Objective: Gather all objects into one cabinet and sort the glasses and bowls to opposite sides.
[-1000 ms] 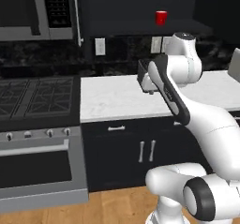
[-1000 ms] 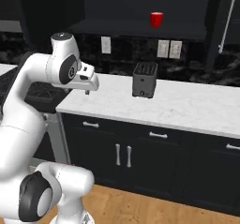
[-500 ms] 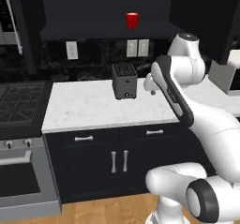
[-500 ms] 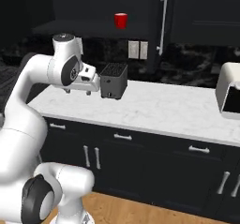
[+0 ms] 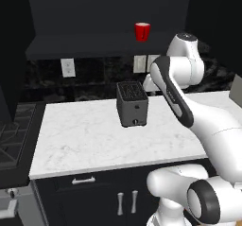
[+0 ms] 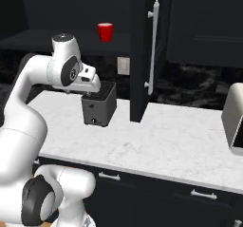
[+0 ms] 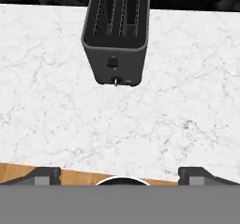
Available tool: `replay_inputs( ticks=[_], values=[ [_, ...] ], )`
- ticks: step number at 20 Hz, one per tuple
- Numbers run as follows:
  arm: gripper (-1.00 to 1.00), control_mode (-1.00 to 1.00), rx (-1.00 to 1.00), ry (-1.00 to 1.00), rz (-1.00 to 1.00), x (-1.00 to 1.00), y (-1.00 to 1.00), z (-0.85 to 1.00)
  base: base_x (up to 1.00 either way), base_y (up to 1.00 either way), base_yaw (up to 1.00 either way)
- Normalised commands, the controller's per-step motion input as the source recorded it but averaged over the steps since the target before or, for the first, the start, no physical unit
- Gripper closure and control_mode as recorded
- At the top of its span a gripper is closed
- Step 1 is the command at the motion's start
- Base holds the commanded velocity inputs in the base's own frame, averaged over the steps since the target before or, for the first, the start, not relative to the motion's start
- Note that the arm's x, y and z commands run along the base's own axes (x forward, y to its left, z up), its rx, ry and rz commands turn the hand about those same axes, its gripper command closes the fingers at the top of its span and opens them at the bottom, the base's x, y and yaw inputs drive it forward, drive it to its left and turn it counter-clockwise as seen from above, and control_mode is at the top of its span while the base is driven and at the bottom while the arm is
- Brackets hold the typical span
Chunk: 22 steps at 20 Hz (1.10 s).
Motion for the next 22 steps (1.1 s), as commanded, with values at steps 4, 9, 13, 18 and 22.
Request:
replay_inputs(
  ticks=[4, 9, 13, 18, 22],
  values=[
    [-1.00, 1.00, 0.00, 0.00, 0.00, 0.00, 0.00, 0.00, 0.83, 0.00, -0.08],
    [-1.00, 1.00, 0.00, 0.00, 0.00, 0.00, 0.00, 0.00, 0.73, 0.00, -0.10],
    [-1.00, 1.00, 0.00, 0.00, 0.00, 0.00, 0.00, 0.00, 0.73, 0.00, -0.13],
    [-1.00, 1.00, 0.00, 0.00, 0.00, 0.00, 0.00, 0.00, 0.04, 0.00, -0.01],
    [-1.00, -1.00, 0.00, -0.01, 0.00, 0.00, 0.00, 0.00, 0.00, 0.00, 0.00]
  ],
)
